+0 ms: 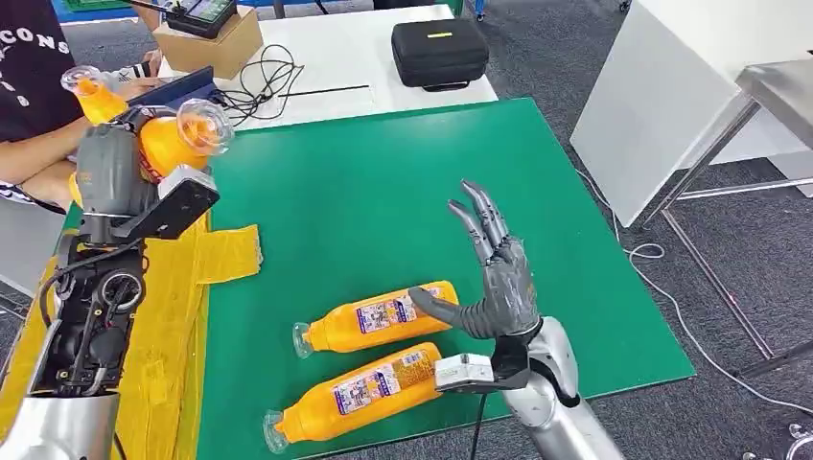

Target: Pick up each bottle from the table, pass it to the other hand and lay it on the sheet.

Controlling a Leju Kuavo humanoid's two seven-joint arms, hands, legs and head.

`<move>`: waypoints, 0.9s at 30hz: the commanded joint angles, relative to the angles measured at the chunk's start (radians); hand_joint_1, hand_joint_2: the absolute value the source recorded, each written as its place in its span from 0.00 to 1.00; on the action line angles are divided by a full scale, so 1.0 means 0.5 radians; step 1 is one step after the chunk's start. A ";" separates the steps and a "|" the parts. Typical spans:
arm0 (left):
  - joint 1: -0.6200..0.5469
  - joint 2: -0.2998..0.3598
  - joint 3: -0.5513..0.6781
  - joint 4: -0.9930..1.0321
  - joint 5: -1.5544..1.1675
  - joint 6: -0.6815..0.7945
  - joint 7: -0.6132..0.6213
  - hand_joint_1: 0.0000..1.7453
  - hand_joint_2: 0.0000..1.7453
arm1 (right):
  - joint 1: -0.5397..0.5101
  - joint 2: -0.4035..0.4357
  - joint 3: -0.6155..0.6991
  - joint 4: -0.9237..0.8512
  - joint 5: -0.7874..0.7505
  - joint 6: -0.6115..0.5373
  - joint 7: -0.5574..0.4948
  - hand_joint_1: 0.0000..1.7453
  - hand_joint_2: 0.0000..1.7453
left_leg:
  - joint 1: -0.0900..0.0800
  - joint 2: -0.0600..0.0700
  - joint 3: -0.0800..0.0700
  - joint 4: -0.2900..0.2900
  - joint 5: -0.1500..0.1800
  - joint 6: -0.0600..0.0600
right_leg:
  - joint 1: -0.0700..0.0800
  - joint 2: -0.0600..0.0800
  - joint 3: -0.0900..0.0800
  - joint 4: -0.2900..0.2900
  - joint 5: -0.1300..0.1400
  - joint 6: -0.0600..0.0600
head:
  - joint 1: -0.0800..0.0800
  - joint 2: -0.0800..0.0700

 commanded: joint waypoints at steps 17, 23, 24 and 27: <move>-0.658 0.155 -0.411 1.938 -1.278 -0.519 0.358 1.00 1.00 | -0.053 -0.118 -0.053 0.116 0.126 -0.095 0.168 0.00 1.00 | 0.003 0.014 0.008 0.000 -0.003 -0.004 | 0.003 0.011 0.006 -0.001 -0.001 -0.003 | 0.001 0.000; -0.659 0.119 -0.322 2.060 -1.231 -0.662 0.336 1.00 1.00 | -0.107 -0.079 -0.048 0.160 0.155 -0.033 0.199 0.00 1.00 | 0.003 0.014 0.005 0.001 -0.003 -0.004 | 0.003 0.012 0.003 0.001 -0.001 -0.003 | 0.000 0.000; -0.655 0.116 -0.307 2.077 -1.221 -0.687 0.325 1.00 1.00 | -0.115 -0.081 -0.051 0.172 0.154 -0.028 0.202 0.00 1.00 | 0.004 0.015 0.006 0.002 -0.003 -0.004 | 0.004 0.013 0.005 0.000 -0.001 -0.003 | 0.000 0.000; -0.647 0.114 -0.283 2.111 -1.209 -0.744 0.321 1.00 1.00 | -0.144 -0.085 -0.052 0.204 0.149 -0.008 0.206 0.00 1.00 | 0.005 0.016 0.009 0.002 -0.005 -0.006 | 0.005 0.013 0.008 0.000 -0.002 -0.004 | 0.000 0.000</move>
